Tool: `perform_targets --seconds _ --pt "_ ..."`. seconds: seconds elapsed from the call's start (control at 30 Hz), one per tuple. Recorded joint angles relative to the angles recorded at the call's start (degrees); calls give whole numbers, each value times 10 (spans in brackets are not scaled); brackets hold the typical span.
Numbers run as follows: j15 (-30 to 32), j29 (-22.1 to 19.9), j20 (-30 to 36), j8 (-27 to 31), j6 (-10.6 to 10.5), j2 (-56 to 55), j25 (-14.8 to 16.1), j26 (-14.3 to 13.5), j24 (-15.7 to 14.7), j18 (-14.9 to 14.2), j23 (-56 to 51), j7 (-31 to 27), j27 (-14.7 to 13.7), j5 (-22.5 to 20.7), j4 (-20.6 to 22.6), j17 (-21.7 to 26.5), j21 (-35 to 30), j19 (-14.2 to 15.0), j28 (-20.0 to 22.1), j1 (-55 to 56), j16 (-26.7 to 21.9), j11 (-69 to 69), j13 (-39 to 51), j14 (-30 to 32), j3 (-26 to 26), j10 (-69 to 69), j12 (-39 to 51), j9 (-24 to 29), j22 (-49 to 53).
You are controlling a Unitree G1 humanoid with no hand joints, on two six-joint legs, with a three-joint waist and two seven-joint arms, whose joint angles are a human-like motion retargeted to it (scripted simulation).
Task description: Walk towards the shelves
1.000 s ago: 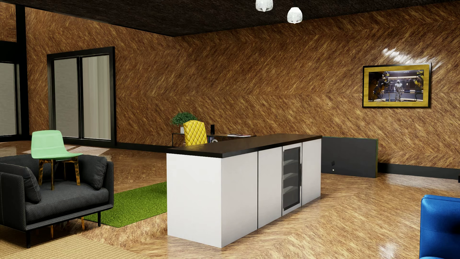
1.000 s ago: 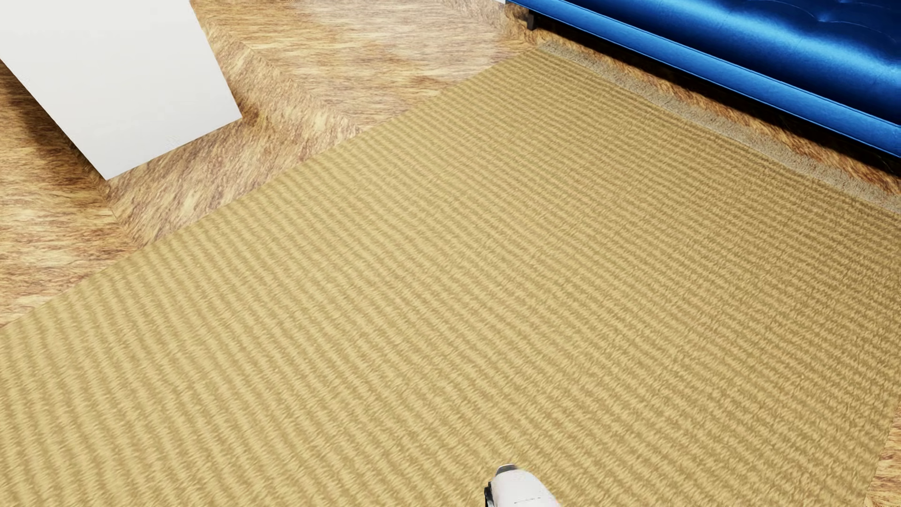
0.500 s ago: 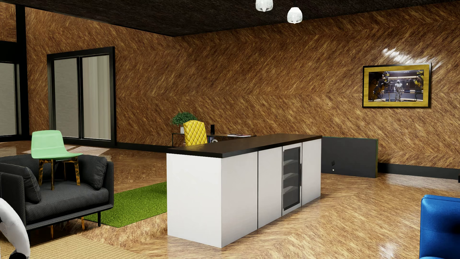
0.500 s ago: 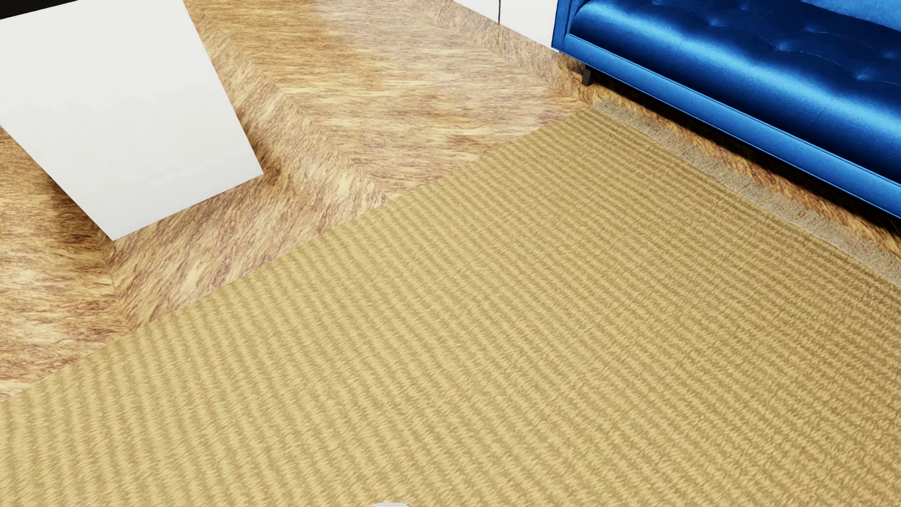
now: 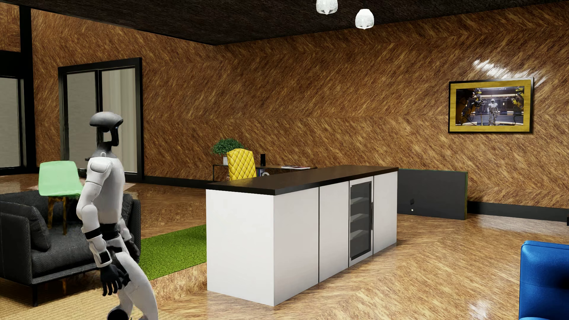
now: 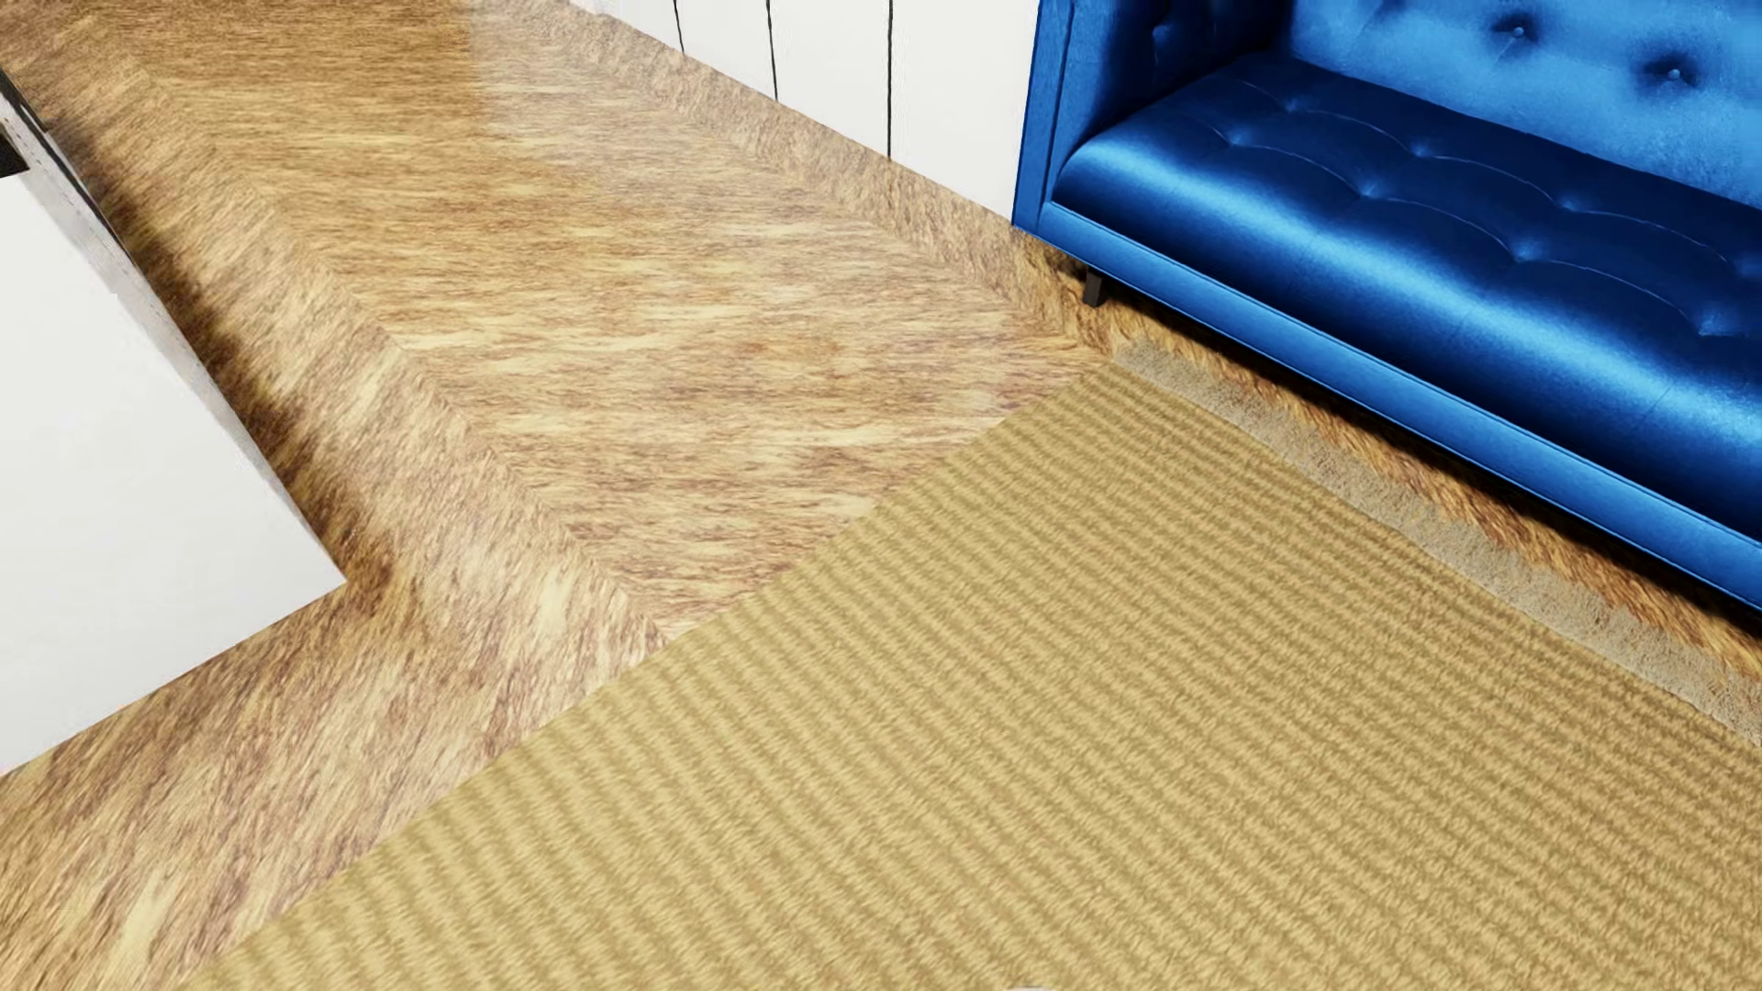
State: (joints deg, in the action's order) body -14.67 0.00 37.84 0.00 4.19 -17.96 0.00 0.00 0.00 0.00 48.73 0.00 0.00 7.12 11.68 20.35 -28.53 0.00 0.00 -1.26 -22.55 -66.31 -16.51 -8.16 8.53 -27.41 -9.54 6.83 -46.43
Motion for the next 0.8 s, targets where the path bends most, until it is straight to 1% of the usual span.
perform_targets --seconds 0.03,0.07,0.1,0.13,0.17,0.2,0.23,0.27,0.3,0.33,0.37,0.4,0.43,0.47,0.5,0.53,0.57,0.6,0.63,0.67,0.7,0.73,0.77,0.8 --pt "16 0 -22 0 -8 -31 0 0 0 0 -1 0 0 -2 -11 3 5 0 0 -48 -4 88 -11 -48 16 25 14 -1 16" --pt "45 0 -45 0 -11 -50 0 0 0 0 11 0 0 -1 -18 0 19 0 0 -90 -5 195 -14 -97 32 42 35 -5 18" --pt "84 0 -56 0 -10 -64 0 0 0 0 22 0 0 3 -19 -1 11 0 0 -119 -10 306 -16 -133 42 45 54 -18 22" --pt "105 0 -69 0 -14 -73 0 0 0 0 27 0 0 5 -24 -1 13 0 0 -132 -13 375 -20 -140 50 45 66 -30 32" --pt "95 0 -76 0 -12 -85 0 0 0 0 40 0 0 8 -24 -2 6 0 0 -152 -17 388 -17 -130 58 43 75 -33 37" --pt "68 0 -78 0 -22 -94 0 0 0 0 44 0 0 -5 -41 -3 15 0 0 -177 -18 346 -22 -103 69 25 71 -28 49" --pt "90 0 -92 0 -25 -82 0 0 0 0 61 0 0 -15 -55 -1 -3 0 0 -199 -14 305 -23 -57 81 -8 52 -31 56" --pt "112 0 -109 0 -37 -102 0 0 0 0 77 0 0 -23 -70 -4 2 0 0 -170 4 255 -26 32 84 -87 36 -49 41" --pt "88 0 -113 0 -50 -77 0 0 0 0 95 0 0 -49 -94 -9 8 0 0 -141 20 208 -29 128 80 -205 17 -42 18" --pt "57 0 -88 0 -47 -48 0 0 0 0 98 0 0 -61 -93 -13 23 0 0 -77 23 202 -26 152 62 -356 8 -37 7" --pt "37 0 -71 0 -57 9 0 0 0 0 95 0 0 -75 -107 -12 9 0 0 -4 28 222 -18 132 44 -486 5 -24 -2" --pt "30 0 -35 0 -47 58 0 0 0 0 85 0 0 -67 -97 -8 0 0 0 65 31 249 -10 134 10 -528 3 -22 -11" --pt "29 0 -21 0 -37 98 0 0 0 0 72 0 0 -66 -88 -7 5 0 0 117 36 273 -1 150 -31 -493 -5 -14 -30" --pt "22 0 -16 0 -23 156 0 0 0 0 48 0 0 -58 -77 1 -11 0 0 157 34 311 10 200 -62 -395 -22 -7 -39" --pt "18 0 -17 0 -21 192 0 0 0 0 31 0 0 -58 -74 3 3 0 0 194 34 334 24 272 -85 -266 -34 -6 -55" --pt "11 0 -16 0 -16 231 0 0 0 0 -5 0 0 -59 -74 10 13 0 0 216 29 357 31 286 -102 -133 -47 -8 -59" --pt "-2 0 -1 0 -14 255 0 0 0 0 -31 0 0 -56 -70 14 36 0 0 228 25 365 37 166 -117 -29 -53 -14 -66" --pt "-16 0 3 0 -11 282 0 0 0 0 -53 0 0 -50 -67 22 48 0 0 237 23 366 45 12 -125 5 -64 -18 -74" --pt "-25 0 21 0 -6 303 0 0 0 0 -62 0 0 -48 -64 26 62 0 0 252 13 359 44 -1 -133 9 -74 -20 -62" --pt "-13 0 26 0 -4 322 0 0 0 0 -64 0 0 -50 -58 25 78 0 0 262 9 345 37 82 -140 -15 -84 -23 -63" --pt "40 0 21 0 7 332 0 0 0 0 -66 0 0 -37 -41 21 101 0 0 256 8 302 21 153 -138 -41 -97 -27 -64" --pt "141 0 25 0 21 285 0 0 0 0 -42 0 0 -11 -15 14 98 0 0 251 10 182 14 199 -129 -71 -102 -35 -71" --pt "185 0 31 0 22 226 0 0 0 0 -19 0 0 -5 1 13 89 0 0 228 11 39 6 191 -106 -98 -100 -35 -83" --pt "112 0 27 0 37 163 0 0 0 0 -3 0 0 11 17 10 81 0 0 180 6 -69 5 154 -93 -91 -96 -23 -71"
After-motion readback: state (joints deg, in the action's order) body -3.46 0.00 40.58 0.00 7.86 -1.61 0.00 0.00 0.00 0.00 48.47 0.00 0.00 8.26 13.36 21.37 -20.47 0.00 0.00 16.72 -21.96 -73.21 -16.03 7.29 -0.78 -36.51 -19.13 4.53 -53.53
